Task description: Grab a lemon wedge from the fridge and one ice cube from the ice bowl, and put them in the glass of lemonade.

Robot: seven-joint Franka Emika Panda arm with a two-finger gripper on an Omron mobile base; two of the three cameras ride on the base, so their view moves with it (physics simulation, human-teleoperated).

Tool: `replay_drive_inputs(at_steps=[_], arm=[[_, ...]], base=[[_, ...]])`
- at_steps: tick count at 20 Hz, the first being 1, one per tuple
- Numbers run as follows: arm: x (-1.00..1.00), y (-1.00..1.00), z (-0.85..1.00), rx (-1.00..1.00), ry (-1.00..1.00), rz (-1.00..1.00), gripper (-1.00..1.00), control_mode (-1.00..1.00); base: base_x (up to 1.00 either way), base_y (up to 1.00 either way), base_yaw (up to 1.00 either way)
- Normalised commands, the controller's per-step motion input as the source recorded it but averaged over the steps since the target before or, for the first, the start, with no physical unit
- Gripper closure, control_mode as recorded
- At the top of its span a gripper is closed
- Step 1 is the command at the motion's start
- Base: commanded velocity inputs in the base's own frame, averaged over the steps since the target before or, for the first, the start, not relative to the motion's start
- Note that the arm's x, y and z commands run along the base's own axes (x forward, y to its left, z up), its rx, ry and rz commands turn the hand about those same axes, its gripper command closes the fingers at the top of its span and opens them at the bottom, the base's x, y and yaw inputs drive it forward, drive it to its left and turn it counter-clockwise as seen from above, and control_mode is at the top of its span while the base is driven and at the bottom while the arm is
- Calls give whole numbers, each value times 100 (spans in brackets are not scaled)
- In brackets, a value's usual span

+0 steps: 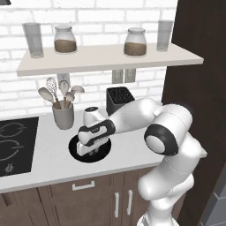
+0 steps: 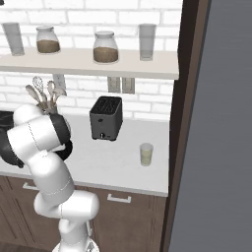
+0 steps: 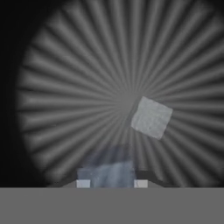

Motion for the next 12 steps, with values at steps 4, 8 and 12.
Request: replay_drive_inputs(at_steps=[4, 8, 12], arm=[[-2, 0, 51, 6, -23, 0, 100, -100], [-1, -1, 45, 8, -20, 0, 100, -100], [0, -7, 27, 6, -16, 0, 100, -100]], base=[[0, 0, 0], [0, 0, 0], [0, 0, 0]])
